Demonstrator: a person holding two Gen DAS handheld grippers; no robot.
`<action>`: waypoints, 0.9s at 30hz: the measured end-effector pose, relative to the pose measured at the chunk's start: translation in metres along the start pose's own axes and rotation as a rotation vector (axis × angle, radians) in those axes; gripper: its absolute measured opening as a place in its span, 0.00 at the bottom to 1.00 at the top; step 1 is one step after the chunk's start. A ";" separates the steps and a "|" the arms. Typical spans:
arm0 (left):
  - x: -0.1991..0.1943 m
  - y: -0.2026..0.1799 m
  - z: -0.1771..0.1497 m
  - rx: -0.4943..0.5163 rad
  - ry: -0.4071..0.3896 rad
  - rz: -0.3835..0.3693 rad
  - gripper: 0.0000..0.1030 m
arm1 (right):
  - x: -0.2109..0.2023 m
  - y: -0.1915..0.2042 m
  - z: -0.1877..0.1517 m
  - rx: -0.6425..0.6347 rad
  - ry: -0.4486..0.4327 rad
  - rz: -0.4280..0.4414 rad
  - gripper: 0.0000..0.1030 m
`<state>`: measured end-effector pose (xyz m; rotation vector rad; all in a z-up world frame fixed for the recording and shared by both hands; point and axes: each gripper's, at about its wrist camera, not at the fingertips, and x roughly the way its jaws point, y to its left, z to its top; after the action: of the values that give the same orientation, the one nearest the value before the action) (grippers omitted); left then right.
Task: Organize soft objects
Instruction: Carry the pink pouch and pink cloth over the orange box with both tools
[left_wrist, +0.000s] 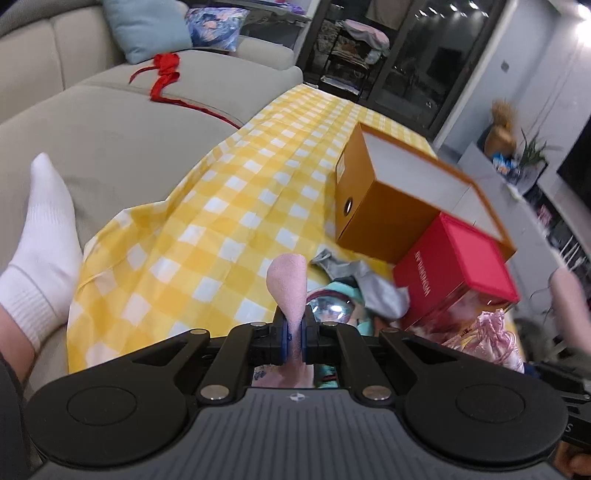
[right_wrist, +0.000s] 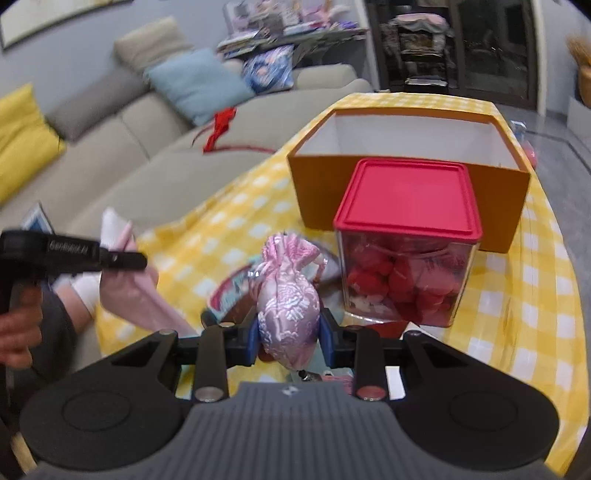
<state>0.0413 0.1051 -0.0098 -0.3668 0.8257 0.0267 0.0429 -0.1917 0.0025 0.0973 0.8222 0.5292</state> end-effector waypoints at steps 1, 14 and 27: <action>-0.004 0.001 0.002 -0.021 -0.010 -0.012 0.07 | -0.002 -0.002 0.001 0.017 -0.006 0.010 0.31; -0.028 -0.024 0.012 -0.027 -0.046 -0.061 0.07 | -0.014 -0.007 0.004 0.064 -0.025 0.068 0.31; -0.040 -0.036 0.024 -0.071 -0.053 -0.031 0.07 | -0.050 -0.034 0.046 0.231 -0.100 0.131 0.31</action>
<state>0.0366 0.0844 0.0448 -0.4441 0.7676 0.0364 0.0622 -0.2402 0.0572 0.3892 0.7798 0.5462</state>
